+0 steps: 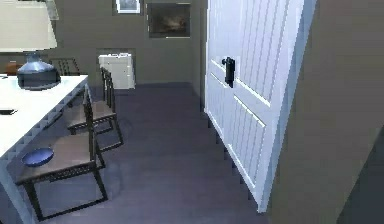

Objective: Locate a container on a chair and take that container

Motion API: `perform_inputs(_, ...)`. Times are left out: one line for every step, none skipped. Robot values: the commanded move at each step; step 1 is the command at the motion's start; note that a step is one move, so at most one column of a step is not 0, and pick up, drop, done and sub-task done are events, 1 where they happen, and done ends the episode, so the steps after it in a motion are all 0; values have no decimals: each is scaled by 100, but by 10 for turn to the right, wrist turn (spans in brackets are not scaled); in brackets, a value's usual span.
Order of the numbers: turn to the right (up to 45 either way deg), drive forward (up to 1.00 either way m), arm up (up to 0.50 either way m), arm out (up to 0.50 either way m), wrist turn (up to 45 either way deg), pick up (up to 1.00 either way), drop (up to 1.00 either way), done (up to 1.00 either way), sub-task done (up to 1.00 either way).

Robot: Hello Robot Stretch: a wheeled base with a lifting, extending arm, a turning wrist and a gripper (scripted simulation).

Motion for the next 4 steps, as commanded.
perform_inputs(0, 100, 0, 0, 0, 0, 0, 0, 0)
perform_inputs(-450, 0, 0, 0, 0, 0, 0, 0, 0)
perform_inputs(-450, 0, 0, 0, 0, 0, 0, 0, 0)
perform_inputs(-90, 0, 0, 0, 0, 0, 0, 0, 0)
